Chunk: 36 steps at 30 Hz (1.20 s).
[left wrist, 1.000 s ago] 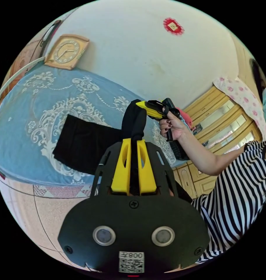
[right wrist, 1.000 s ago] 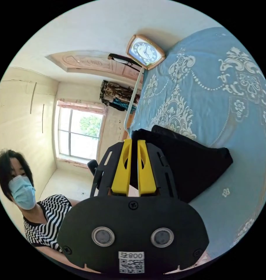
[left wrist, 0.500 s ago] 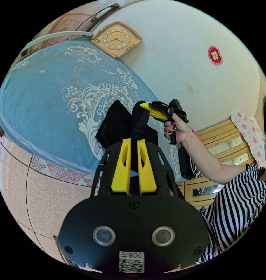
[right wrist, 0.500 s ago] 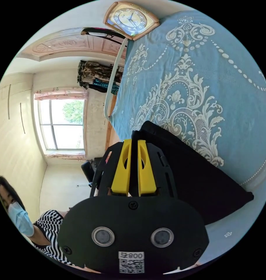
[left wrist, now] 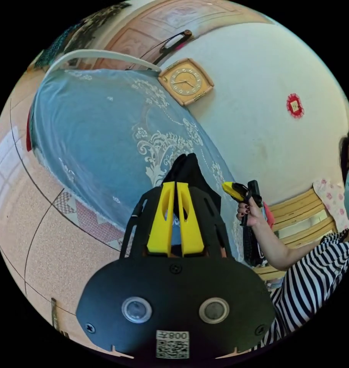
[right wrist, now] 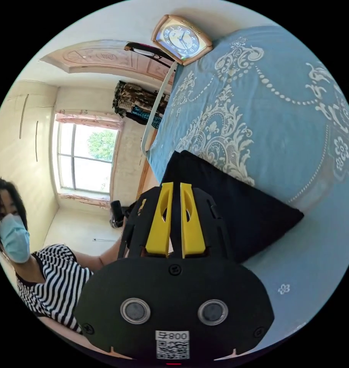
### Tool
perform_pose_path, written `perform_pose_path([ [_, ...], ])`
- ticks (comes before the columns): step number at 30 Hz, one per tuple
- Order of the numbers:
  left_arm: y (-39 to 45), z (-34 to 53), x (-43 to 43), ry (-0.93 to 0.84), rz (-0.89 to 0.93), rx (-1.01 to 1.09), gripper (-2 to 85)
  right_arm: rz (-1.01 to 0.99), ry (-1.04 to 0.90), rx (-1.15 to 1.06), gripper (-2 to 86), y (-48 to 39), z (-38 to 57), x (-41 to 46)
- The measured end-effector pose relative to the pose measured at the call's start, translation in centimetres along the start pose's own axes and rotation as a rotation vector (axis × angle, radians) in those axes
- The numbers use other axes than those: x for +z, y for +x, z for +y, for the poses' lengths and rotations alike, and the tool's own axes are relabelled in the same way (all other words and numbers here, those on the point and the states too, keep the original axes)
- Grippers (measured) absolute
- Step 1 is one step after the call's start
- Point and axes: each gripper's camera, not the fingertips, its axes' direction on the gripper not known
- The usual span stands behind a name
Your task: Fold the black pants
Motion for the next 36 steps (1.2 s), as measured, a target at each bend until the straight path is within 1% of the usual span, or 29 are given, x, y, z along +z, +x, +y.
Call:
perform_pose_path([
  [2,2.2,-0.9,0.6,-0.023,0.010,0.152,0.8,0.023,-0.013,-0.011,1.0,0.3,1.8,0.1],
  [3,2.7,-1.2,1.2,-0.047,0.008,0.188,0.6,0.051,-0.030,-0.013,0.6,0.5,2.6,0.5],
  [5,3.9,-2.3,4.1,-0.142,-0.049,0.293,0.4,0.103,-0.056,-0.001,0.4,1.1,3.2,1.3],
  [6,3.9,-2.6,4.9,-0.157,-0.071,0.298,0.3,0.157,-0.079,0.001,0.3,1.6,3.2,2.0],
  [7,3.4,-3.2,6.6,-0.206,-0.122,0.286,0.3,0.201,-0.090,0.003,0.2,1.9,3.2,2.4],
  [8,2.5,-3.6,8.2,-0.266,-0.198,0.266,0.3,0.295,-0.128,0.017,0.2,2.6,3.1,3.2],
  [9,2.0,-3.7,8.9,-0.294,-0.217,0.272,0.2,0.266,-0.129,0.018,0.2,3.2,3.0,3.5],
  [10,1.3,-3.9,9.3,-0.280,-0.192,0.266,0.2,0.246,-0.119,0.033,0.1,3.5,3.0,3.4],
  [11,0.6,-4.2,9.3,-0.286,-0.161,0.206,0.2,0.225,-0.119,0.045,0.1,3.9,3.1,3.2],
  [12,0.4,-4.3,9.2,-0.292,-0.156,0.194,0.2,0.227,-0.116,0.042,0.1,3.9,3.3,2.9],
  [15,0.8,-3.6,7.8,-0.252,-0.178,0.237,0.2,0.248,-0.109,-0.005,0.1,3.5,4.8,1.5],
  [19,0.2,-0.5,6.2,-0.247,-0.084,0.230,0.3,0.184,-0.030,0.015,0.3,4.0,8.6,-1.4],
  [21,-0.2,0.6,6.7,-0.284,-0.065,0.232,0.3,0.176,-0.004,0.052,0.4,4.8,11.1,-2.4],
  [22,-0.3,1.0,7.6,-0.328,-0.086,0.247,0.3,0.173,-0.012,0.062,0.4,5.1,11.5,-2.4],
  [24,-0.6,1.1,9.3,-0.403,-0.150,0.261,0.5,0.167,-0.104,0.103,0.6,6.4,12.0,-1.5],
  [25,-1.0,0.9,9.6,-0.388,-0.143,0.273,0.7,0.181,-0.128,0.103,0.7,6.7,12.1,-1.2],
  [27,-1.9,0.7,9.4,-0.398,-0.117,0.214,1.2,0.151,-0.101,0.120,1.5,7.1,12.4,-2.1],
  [28,-2.2,0.8,8.6,-0.365,-0.107,0.207,1.7,0.150,-0.088,0.110,1.8,7.0,12.7,-2.5],
  [31,-3.6,2.1,7.0,-0.351,-0.049,0.168,5.3,0.154,-0.063,0.121,5.1,7.0,14.6,-4.3],
  [33,-5.2,3.3,7.2,-0.412,0.035,0.099,8.0,0.043,-0.059,0.220,7.6,8.6,16.6,-4.9],
  [34,-6.5,4.2,7.7,-0.456,0.097,0.039,9.5,0.002,-0.054,0.247,8.0,9.1,17.1,-4.9],
  [36,-8.3,5.2,8.6,-0.497,0.197,-0.052,11.3,-0.155,-0.030,0.323,7.7,10.8,18.4,-4.4],
])
